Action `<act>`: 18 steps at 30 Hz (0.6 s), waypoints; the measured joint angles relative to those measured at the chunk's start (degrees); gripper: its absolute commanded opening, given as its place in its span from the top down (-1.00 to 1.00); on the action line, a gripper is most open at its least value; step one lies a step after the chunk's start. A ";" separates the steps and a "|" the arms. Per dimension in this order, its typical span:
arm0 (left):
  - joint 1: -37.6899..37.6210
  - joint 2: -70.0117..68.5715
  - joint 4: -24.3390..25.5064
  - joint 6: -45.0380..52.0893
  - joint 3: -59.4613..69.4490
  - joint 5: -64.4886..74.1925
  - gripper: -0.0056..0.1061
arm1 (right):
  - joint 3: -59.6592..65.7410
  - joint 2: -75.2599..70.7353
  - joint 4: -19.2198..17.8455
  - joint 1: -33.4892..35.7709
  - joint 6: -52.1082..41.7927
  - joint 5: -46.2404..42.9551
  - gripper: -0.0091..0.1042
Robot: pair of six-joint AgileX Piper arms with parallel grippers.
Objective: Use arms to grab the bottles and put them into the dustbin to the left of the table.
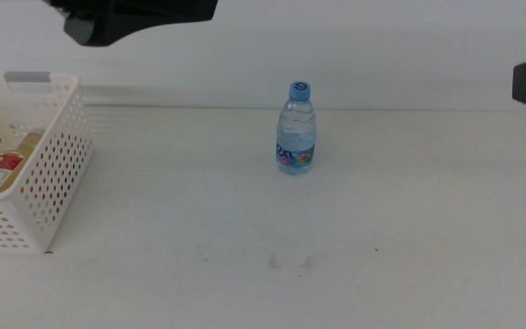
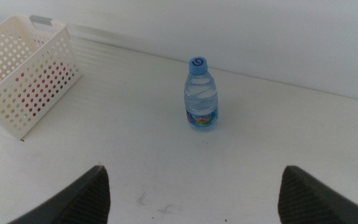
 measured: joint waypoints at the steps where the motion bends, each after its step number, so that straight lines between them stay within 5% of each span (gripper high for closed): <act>1: 0.00 0.00 0.00 0.00 0.00 0.00 -0.78 | 0.00 0.00 0.00 0.00 0.00 -0.13 -0.72; 5: -0.13 0.00 0.57 0.00 0.13 -0.28 -0.78 | 0.00 0.00 0.00 0.00 0.13 -0.49 -0.72; 9: -0.87 -0.34 6.24 -0.23 4.95 -8.87 -0.78 | 0.00 0.08 0.00 0.00 0.13 -0.49 -0.72; 15: -5.46 1.39 21.35 -6.18 32.26 -56.79 -0.78 | 0.00 0.08 0.00 0.00 0.13 -0.49 -0.72; 18: -4.96 8.20 24.68 -8.82 46.72 -82.29 -0.78 | 0.00 0.08 0.00 0.00 0.13 -0.49 -0.72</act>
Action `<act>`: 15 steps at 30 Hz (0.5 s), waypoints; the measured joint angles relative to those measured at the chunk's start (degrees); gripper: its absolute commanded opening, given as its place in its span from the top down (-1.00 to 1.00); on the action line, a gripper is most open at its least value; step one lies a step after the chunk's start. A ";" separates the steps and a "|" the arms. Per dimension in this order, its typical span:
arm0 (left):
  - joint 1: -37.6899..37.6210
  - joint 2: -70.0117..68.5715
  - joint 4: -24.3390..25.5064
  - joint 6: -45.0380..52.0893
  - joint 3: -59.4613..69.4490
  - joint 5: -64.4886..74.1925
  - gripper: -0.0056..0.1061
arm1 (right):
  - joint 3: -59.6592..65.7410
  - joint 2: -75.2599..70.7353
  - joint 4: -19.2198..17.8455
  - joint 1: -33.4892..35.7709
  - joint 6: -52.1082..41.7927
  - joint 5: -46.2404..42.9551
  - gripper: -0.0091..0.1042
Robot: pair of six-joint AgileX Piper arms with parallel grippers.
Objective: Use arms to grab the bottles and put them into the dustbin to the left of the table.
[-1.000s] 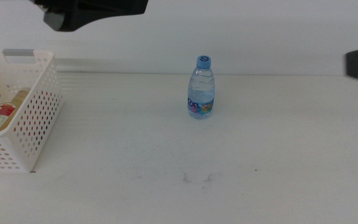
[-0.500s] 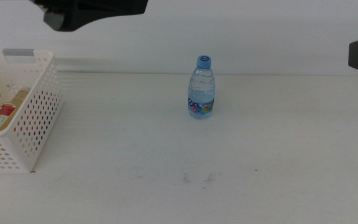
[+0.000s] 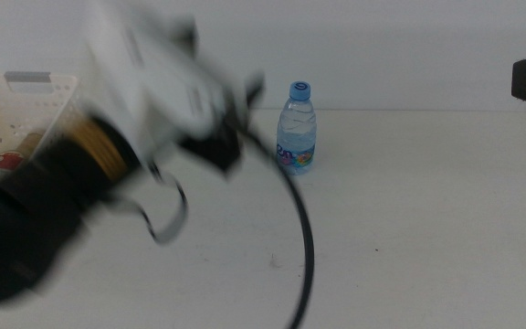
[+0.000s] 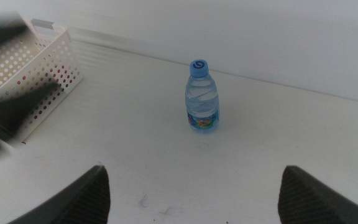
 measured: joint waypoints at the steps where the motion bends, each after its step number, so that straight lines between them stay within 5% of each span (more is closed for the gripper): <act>1: 0.27 3.41 0.20 -1.59 2.64 -5.71 -0.78 | 0.00 0.00 0.00 0.00 0.00 0.00 -0.72; 10: 0.55 34.18 0.43 -10.13 6.21 -38.11 -0.78 | 0.00 0.00 0.00 0.00 0.00 0.00 -0.72; 15: 1.00 44.55 1.54 -14.58 0.72 -43.43 -0.78 | 0.00 0.00 0.00 0.00 0.00 0.00 -0.72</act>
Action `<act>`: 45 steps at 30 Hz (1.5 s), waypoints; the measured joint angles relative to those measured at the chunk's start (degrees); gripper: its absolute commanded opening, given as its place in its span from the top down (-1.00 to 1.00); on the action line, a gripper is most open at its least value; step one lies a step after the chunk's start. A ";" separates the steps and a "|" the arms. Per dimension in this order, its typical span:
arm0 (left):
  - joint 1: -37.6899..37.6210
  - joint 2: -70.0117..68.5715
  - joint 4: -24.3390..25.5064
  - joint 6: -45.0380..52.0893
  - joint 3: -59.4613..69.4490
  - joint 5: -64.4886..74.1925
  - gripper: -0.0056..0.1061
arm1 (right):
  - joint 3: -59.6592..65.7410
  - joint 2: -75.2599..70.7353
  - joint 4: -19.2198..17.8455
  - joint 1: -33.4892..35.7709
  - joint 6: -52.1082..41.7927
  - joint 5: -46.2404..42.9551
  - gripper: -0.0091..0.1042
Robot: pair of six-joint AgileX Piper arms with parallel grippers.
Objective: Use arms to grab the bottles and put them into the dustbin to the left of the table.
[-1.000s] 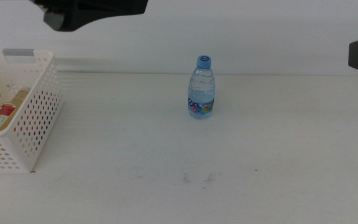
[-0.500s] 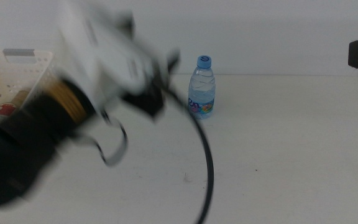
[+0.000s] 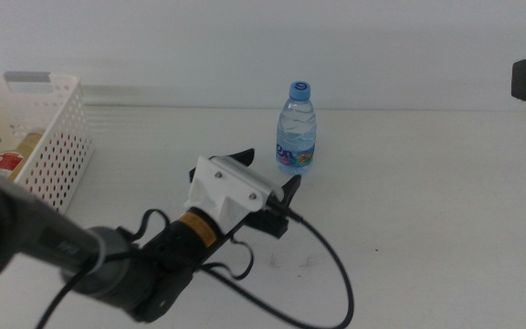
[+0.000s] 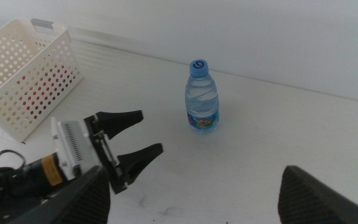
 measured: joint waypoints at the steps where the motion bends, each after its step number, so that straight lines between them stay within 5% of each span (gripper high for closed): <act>1: 0.10 1.01 0.27 -0.67 -1.57 -0.27 -0.78 | 0.00 0.00 0.00 0.00 0.00 0.00 -0.72; 22: 0.10 10.13 0.04 -3.02 -18.55 13.63 -0.78 | 0.00 0.00 0.00 0.00 0.00 0.00 -0.72; 37: 1.14 21.42 -5.35 -3.16 -35.08 16.71 -0.77 | 0.00 0.00 0.00 0.00 0.00 0.00 -0.72; 40: 1.14 22.21 -5.44 -2.61 -37.89 18.73 -0.59 | 0.00 0.00 0.00 0.00 0.00 0.00 -0.72; 45: 1.14 21.92 -6.02 1.44 -40.67 23.79 0.51 | 0.00 0.00 0.00 0.00 0.00 0.00 -0.72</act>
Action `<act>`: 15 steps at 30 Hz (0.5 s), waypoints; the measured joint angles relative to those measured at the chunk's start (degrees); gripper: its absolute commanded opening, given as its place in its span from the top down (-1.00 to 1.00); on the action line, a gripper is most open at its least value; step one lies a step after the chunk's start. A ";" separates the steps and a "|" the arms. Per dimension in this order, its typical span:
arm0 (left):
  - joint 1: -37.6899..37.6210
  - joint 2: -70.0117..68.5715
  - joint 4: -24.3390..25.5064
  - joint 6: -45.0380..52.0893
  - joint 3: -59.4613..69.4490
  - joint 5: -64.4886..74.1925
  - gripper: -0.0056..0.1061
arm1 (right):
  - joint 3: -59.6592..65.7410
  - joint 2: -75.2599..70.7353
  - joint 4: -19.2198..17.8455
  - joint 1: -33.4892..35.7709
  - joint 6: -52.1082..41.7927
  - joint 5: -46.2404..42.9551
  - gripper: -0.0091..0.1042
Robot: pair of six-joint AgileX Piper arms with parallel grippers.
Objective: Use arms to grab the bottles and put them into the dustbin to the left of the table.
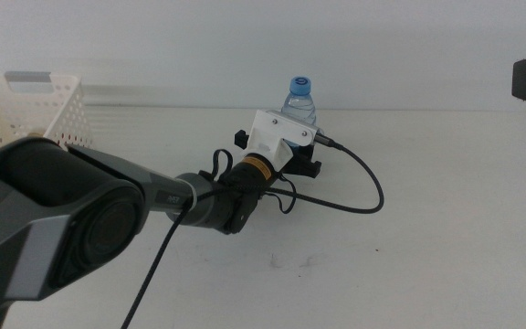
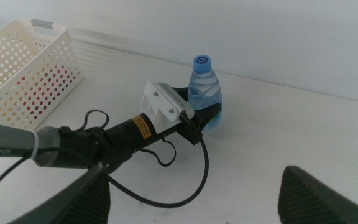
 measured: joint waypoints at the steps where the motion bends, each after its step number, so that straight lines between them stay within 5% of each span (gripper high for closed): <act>1: 0.00 -0.60 0.00 0.16 0.00 1.80 0.69 | 0.00 0.00 0.00 0.00 0.00 0.00 -0.72; 3: 0.08 -2.92 0.00 0.46 0.49 7.30 0.93 | 0.00 0.00 0.00 0.00 0.00 0.00 -0.72; 15: 2.00 -33.24 -4.39 -2.51 4.24 72.18 0.93 | 0.00 0.00 0.00 0.00 0.00 0.00 -0.72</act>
